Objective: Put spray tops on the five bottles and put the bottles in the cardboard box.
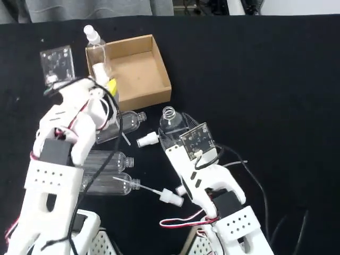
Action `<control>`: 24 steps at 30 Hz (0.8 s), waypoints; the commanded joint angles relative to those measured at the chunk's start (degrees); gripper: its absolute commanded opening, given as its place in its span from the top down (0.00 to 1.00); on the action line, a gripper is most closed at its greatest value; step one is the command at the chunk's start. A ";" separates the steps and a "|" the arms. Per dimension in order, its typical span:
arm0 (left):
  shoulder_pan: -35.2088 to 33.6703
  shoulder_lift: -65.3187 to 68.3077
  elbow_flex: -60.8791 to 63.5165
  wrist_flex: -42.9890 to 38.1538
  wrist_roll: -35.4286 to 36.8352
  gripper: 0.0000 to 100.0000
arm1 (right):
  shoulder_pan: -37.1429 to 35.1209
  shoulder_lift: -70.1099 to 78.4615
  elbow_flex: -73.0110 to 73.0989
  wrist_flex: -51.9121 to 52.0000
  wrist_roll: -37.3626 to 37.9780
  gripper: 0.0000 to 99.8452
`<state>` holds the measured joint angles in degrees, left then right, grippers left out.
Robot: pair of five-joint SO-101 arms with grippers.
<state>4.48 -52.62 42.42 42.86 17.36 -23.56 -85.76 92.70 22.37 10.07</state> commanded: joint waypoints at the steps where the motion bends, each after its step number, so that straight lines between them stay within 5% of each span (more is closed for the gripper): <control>1: -0.66 -5.89 1.71 -3.43 0.00 0.97 | -1.05 -1.27 -0.31 -1.14 0.70 0.91; 24: -5.14 -20.66 8.48 -5.80 0.53 0.97 | -12.04 -1.27 3.91 -1.14 9.23 0.91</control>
<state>0.00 -70.73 50.95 39.34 17.36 -34.29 -85.93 96.75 22.37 18.68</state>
